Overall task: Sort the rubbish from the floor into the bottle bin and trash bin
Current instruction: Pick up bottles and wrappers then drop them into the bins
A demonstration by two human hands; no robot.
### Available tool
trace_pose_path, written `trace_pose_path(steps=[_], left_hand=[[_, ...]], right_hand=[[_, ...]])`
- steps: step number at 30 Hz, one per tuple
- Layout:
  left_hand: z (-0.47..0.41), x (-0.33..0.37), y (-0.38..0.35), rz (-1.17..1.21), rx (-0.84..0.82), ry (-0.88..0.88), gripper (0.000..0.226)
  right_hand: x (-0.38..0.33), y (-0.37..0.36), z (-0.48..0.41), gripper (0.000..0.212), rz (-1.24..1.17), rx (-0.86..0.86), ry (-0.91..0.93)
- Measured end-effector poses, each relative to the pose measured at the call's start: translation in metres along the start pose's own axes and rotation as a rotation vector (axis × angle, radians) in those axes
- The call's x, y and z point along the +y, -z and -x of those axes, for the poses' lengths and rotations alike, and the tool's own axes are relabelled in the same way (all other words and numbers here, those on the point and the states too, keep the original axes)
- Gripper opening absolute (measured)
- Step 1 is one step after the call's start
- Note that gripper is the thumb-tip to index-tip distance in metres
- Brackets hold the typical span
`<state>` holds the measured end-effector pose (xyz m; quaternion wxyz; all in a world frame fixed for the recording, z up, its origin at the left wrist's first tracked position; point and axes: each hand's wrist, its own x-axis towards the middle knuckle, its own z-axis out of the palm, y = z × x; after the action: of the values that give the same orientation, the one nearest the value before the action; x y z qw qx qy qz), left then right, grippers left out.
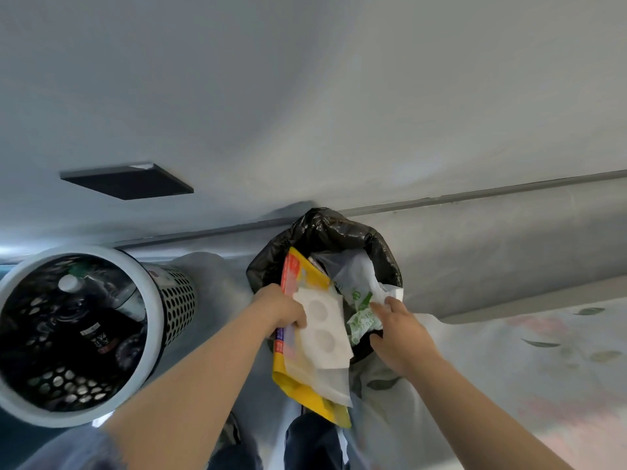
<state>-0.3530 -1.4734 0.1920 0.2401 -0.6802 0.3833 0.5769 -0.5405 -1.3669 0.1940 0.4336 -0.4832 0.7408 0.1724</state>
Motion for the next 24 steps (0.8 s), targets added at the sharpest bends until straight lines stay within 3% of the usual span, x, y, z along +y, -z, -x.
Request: trace_pose_path(steps=[4, 7, 11, 15, 17, 18, 21, 24], left_hand=[[-0.003, 0.003, -0.001, -0.032, 0.016, 0.107, 0.059], [-0.008, 0.006, -0.002, -0.060, 0.168, 0.098, 0.063], [-0.005, 0.002, -0.009, -0.387, 0.351, -0.147, 0.035], [-0.009, 0.002, -0.009, -0.607, 0.251, -0.181, 0.023], [-0.010, 0.006, -0.008, -0.527, 0.215, -0.157, 0.025], [-0.009, 0.007, -0.006, -0.383, 0.209, -0.127, 0.040], [-0.014, 0.009, -0.001, 0.279, 0.090, 0.016, 0.089], [-0.002, 0.010, 0.000, 0.313, 0.012, 0.054, 0.082]], right_hand=[[0.002, -0.001, -0.001, 0.058, -0.001, -0.007, 0.004], [0.003, -0.001, -0.001, 0.058, -0.001, -0.012, 0.006], [0.001, -0.001, -0.001, 0.058, -0.016, -0.007, -0.003], [0.001, -0.001, 0.000, 0.056, -0.016, -0.014, -0.011], [0.001, -0.001, -0.001, 0.053, -0.020, -0.013, -0.014], [0.001, -0.001, -0.001, 0.052, -0.023, -0.012, -0.015], [0.002, -0.002, -0.001, 0.053, -0.042, -0.004, -0.012], [0.003, -0.002, 0.001, 0.055, -0.056, -0.005, -0.008]])
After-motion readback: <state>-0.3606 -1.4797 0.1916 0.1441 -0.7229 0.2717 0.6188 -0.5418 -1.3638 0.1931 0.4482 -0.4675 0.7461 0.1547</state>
